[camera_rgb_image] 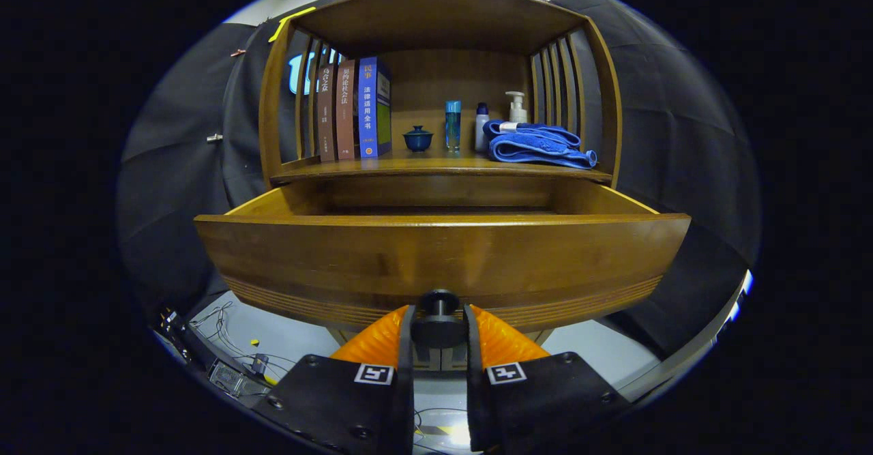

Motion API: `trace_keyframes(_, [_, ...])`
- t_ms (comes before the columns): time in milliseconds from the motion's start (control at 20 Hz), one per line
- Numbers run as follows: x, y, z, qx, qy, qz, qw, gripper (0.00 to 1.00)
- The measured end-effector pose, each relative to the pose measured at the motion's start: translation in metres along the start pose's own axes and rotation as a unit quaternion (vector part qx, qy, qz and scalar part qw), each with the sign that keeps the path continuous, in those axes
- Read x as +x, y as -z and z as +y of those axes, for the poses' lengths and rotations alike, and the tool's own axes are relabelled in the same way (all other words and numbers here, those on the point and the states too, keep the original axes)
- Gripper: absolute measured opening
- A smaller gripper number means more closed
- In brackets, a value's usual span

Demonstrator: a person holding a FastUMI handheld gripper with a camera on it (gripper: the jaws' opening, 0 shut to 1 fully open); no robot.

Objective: Pull open the drawer, take out the items inside it, and place them on the countertop above the cabinet.

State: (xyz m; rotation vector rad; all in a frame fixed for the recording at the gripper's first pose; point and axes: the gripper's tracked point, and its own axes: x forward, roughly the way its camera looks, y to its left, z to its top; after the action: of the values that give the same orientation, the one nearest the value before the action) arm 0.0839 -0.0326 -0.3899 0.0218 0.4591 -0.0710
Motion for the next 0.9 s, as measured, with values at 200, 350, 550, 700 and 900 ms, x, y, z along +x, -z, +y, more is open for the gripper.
trace_keyframes(200, [-0.007,-0.007,0.001,0.017,-0.004,-0.012,1.000,0.41])
trace_keyframes(350, [-0.023,-0.026,0.001,0.001,-0.003,-0.037,0.999,0.98])
trace_keyframes(550, [-0.040,-0.054,0.003,0.005,-0.014,-0.028,0.999,1.00])
trace_keyframes(700, [-0.048,-0.096,-0.002,0.020,-0.017,-0.038,0.999,1.00])
trace_keyframes(900, [-0.044,-0.150,-0.018,0.012,0.001,-0.026,1.000,0.99])
